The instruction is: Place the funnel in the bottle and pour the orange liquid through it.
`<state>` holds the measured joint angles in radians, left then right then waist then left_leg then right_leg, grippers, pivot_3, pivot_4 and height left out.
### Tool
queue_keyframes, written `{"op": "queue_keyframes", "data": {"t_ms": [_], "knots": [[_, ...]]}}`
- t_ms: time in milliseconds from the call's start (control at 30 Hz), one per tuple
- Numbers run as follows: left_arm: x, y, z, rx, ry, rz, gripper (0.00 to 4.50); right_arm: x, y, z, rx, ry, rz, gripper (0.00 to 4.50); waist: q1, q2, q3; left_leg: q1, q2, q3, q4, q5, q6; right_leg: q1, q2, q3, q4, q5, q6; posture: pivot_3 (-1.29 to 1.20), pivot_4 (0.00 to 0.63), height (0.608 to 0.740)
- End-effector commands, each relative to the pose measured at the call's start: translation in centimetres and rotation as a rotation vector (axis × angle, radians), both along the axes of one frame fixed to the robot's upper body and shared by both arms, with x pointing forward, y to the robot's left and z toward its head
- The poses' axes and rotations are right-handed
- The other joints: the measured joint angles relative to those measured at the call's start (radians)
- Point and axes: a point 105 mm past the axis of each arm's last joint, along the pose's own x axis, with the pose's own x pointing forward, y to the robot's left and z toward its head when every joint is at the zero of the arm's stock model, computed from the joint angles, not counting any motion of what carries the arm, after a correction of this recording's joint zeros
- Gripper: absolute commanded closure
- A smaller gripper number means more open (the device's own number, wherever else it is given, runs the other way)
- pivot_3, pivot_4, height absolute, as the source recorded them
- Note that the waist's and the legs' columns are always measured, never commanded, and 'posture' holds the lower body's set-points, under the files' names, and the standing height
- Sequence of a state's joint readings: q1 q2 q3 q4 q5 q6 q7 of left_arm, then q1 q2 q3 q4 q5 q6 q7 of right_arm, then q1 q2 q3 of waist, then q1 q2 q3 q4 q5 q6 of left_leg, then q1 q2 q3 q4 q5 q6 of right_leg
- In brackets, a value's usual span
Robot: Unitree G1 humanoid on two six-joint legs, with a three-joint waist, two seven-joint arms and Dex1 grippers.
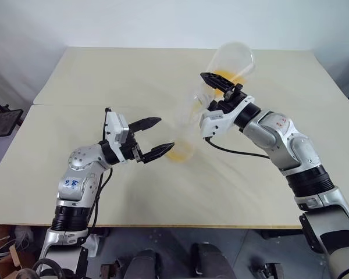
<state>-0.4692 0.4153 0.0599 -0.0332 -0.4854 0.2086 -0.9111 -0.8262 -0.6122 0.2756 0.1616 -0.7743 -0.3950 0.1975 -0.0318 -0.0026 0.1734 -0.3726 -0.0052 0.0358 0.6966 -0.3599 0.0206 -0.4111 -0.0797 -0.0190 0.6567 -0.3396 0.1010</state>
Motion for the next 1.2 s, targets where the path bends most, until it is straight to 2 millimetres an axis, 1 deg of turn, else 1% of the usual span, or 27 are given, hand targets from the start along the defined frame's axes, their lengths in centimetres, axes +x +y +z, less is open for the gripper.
{"op": "queue_keyframes", "data": {"t_ms": [33, 1200], "knots": [[-0.56, -0.17, 1.83, -0.02, -0.074, -0.021, 0.0, -0.52, -0.18, 1.45, 0.017, -0.059, 0.012, 1.78, 0.0, 0.0, 0.0, 0.0, 0.0, 0.0, 0.0, 0.0, 0.0, 0.0, 0.0, 0.0, 0.0, 0.0, 0.0, 0.0, 0.15, 0.74], [-0.55, -0.38, 1.87, -0.031, -0.073, -0.023, 0.0, -0.35, 0.21, 1.47, -0.014, -0.068, 0.029, 1.78, 0.0, 0.0, 0.0, 0.0, 0.0, 0.0, 0.0, 0.0, 0.0, 0.0, 0.0, 0.0, 0.0, 0.0, 0.0, 0.0, 0.15, 0.74]]}}
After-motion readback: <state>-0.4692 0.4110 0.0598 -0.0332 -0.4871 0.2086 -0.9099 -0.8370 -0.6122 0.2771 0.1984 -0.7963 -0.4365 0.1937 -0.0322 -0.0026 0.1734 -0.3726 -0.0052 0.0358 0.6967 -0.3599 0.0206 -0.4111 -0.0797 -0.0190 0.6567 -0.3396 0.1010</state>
